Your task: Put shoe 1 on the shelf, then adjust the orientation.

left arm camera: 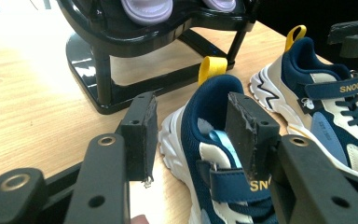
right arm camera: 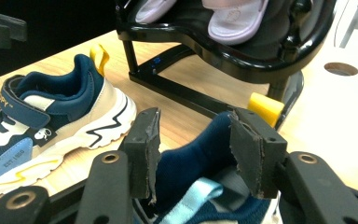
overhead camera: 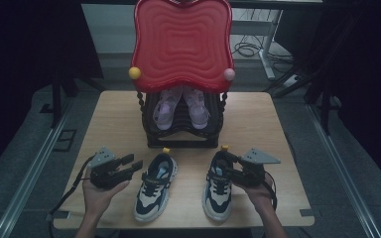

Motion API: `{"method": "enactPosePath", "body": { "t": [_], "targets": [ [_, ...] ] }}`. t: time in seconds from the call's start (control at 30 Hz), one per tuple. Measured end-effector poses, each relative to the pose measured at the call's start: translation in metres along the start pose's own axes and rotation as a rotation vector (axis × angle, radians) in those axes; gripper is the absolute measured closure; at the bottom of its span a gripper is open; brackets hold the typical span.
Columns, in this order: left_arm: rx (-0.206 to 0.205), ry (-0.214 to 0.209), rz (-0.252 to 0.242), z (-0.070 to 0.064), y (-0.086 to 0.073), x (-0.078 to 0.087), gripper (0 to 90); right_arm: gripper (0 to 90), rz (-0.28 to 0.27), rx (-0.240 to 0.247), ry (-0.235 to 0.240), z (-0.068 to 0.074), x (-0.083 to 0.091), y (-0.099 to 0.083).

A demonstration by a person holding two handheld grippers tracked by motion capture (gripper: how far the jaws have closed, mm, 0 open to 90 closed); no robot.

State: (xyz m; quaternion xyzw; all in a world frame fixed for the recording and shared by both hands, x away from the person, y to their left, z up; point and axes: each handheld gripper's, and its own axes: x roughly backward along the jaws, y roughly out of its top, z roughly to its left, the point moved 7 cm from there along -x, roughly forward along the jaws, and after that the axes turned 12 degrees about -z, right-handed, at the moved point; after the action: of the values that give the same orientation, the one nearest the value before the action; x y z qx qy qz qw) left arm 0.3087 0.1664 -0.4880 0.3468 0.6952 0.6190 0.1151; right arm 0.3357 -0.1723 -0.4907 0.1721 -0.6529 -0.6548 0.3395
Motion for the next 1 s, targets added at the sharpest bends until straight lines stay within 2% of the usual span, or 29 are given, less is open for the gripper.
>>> {"method": "enactPosePath", "body": {
  "t": [0.1,0.33,0.47,0.63,0.67,0.7,0.83,0.97,1.0],
  "targets": [
    [0.017,-0.033,0.002,-0.004,0.001,0.002,52.8,52.6,-0.007,-0.001,-0.009,-0.001,0.005,0.0],
    [0.014,-0.065,0.027,-0.009,-0.002,0.002,51.1,52.4,-0.022,-0.011,-0.027,-0.005,0.014,0.003],
    [0.007,-0.104,0.033,-0.02,0.0,0.005,49.9,52.3,-0.028,-0.017,-0.034,-0.007,0.017,0.003],
    [-0.009,-0.146,0.048,-0.036,0.0,0.001,49.7,51.9,-0.022,-0.02,-0.037,-0.007,0.018,0.002],
    [0.005,-0.161,0.047,-0.039,0.0,0.0,49.8,51.9,-0.021,-0.02,-0.038,-0.007,0.019,0.001],
    [0.017,-0.177,0.05,-0.041,-0.002,-0.001,50.6,51.8,-0.021,-0.02,-0.038,-0.008,0.019,0.001],
    [0.033,-0.192,0.072,-0.045,-0.006,-0.005,54.1,51.8,-0.021,-0.025,-0.043,-0.007,0.02,0.001],
    [0.053,-0.224,0.084,-0.049,-0.008,-0.007,63.4,51.7,-0.019,-0.022,-0.045,-0.008,0.021,0.001],
    [0.045,-0.225,0.096,-0.05,-0.009,-0.008,65.6,51.7,-0.019,-0.025,-0.046,-0.008,0.021,0.0]
  ]
}}
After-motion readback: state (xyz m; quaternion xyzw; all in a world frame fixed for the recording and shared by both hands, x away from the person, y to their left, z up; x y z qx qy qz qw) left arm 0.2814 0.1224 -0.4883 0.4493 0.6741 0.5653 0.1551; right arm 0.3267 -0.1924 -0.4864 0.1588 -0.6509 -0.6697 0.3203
